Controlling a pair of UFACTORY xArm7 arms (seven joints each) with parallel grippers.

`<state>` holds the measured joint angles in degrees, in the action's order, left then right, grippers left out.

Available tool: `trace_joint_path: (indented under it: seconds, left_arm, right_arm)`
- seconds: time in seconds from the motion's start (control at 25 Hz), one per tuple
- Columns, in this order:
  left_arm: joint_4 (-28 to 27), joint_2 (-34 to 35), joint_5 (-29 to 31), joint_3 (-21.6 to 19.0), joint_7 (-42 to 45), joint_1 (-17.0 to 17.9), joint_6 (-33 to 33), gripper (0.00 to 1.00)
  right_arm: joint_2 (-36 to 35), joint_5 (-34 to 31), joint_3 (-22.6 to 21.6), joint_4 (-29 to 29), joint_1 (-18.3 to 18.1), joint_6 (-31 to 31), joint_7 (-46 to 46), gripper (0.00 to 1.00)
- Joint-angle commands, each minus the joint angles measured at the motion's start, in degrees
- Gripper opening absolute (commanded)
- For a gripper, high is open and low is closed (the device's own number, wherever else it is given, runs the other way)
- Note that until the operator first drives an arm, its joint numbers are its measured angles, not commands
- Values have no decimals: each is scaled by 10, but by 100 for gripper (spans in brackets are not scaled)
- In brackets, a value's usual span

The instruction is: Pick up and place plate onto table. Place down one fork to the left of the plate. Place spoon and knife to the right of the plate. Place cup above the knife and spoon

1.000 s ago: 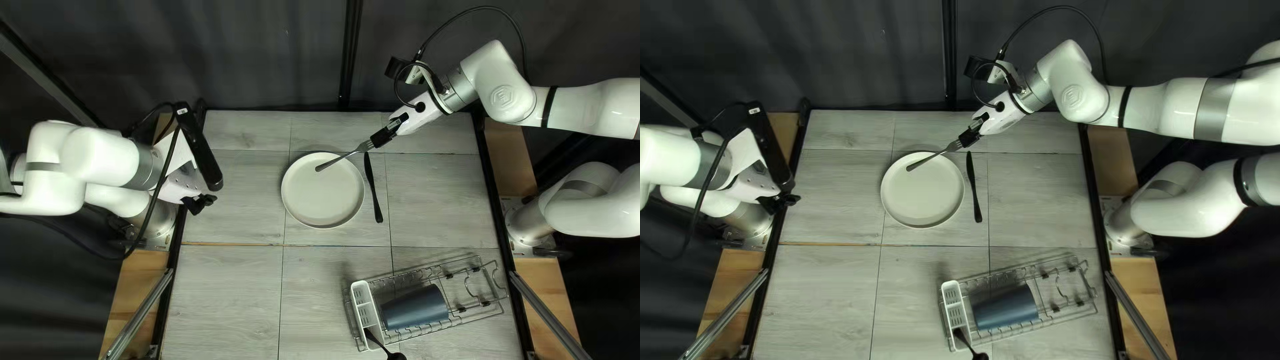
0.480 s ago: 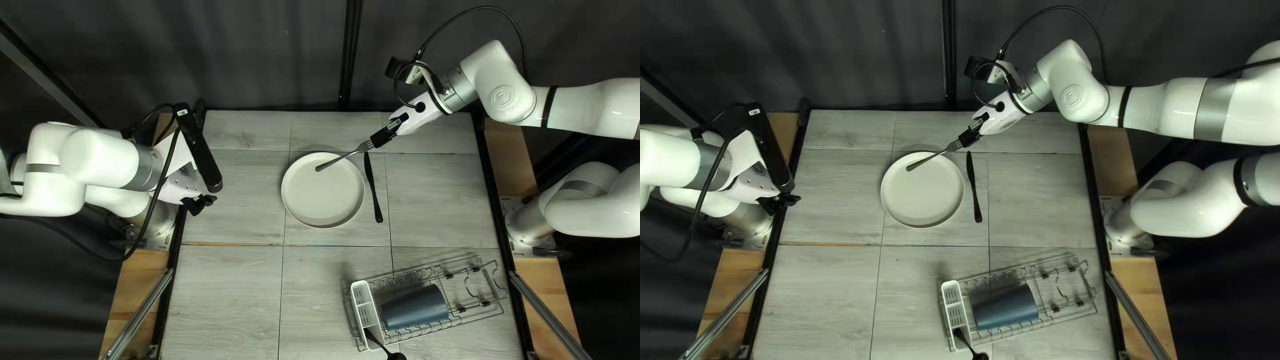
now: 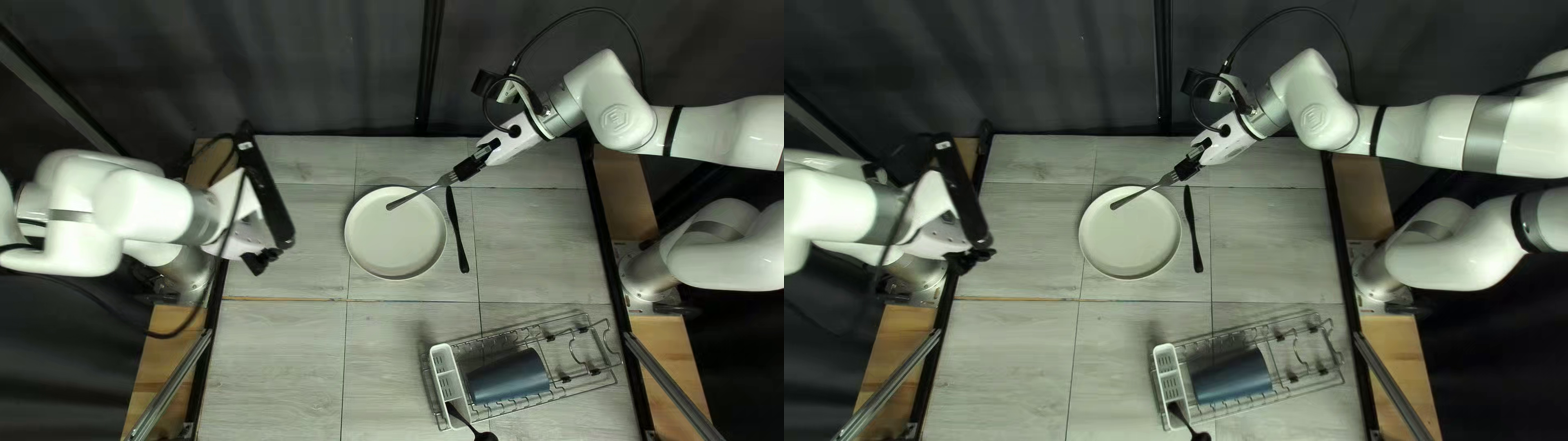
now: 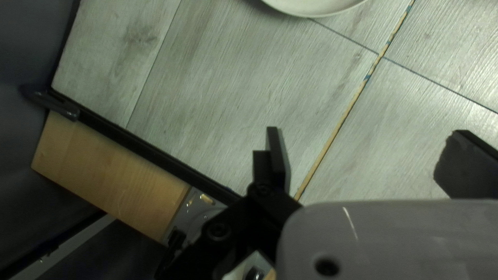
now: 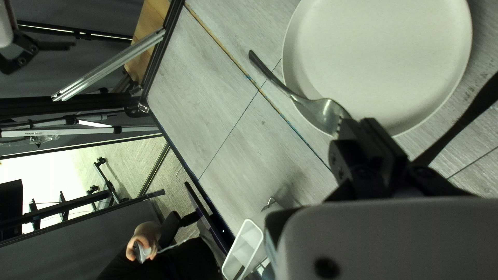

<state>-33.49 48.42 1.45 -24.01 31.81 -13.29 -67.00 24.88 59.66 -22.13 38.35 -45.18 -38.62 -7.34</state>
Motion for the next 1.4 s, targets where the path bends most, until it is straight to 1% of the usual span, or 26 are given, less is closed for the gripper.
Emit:
trace_joint_path:
  seconds: [0.04, 0.08, 0.24, 0.4, 0.52, 0.64, 0.68, 0.88, 1.0, 1.2, 1.4]
  left_arm:
    - [-24, -97, 32, -11, -6, -39, 75, 100]
    - [-33, -125, 43, -13, -8, -50, 93, 100]
    - [-70, -190, 76, -24, -4, -78, 115, 100]
    - [-136, -284, 133, -40, 1, -113, 122, 100]
    - [-171, -328, 170, -46, 7, -126, 122, 100]
    - [-189, -358, 206, -56, 25, -134, 125, 100]
    - [-199, -377, 232, -61, 37, -139, 131, 100]
    - [-231, -435, 310, -69, 70, -145, 145, 100]
    - [-248, -460, 330, -67, 72, -148, 149, 100]
    - [-269, -484, 338, -61, 63, -153, 154, 100]
    - [-278, -497, 343, -53, 51, -161, 161, 100]
  right_arm:
    - [0, 0, 0, 0, 0, 0, 0, 0]
    - [0, 0, 0, 0, 0, 0, 0, 0]
    - [0, 0, 0, 0, 0, 0, 0, 0]
    - [0, 0, 0, 0, 0, 0, 0, 0]
    - [0, 0, 0, 0, 0, 0, 0, 0]
    - [0, 0, 0, 0, 0, 0, 0, 0]
    - [0, 0, 0, 0, 0, 0, 0, 0]
    - [0, 0, 0, 0, 0, 0, 0, 0]
    - [0, 0, 0, 0, 0, 0, 0, 0]
    - [0, 0, 0, 0, 0, 0, 0, 0]
    - [0, 0, 0, 0, 0, 0, 0, 0]
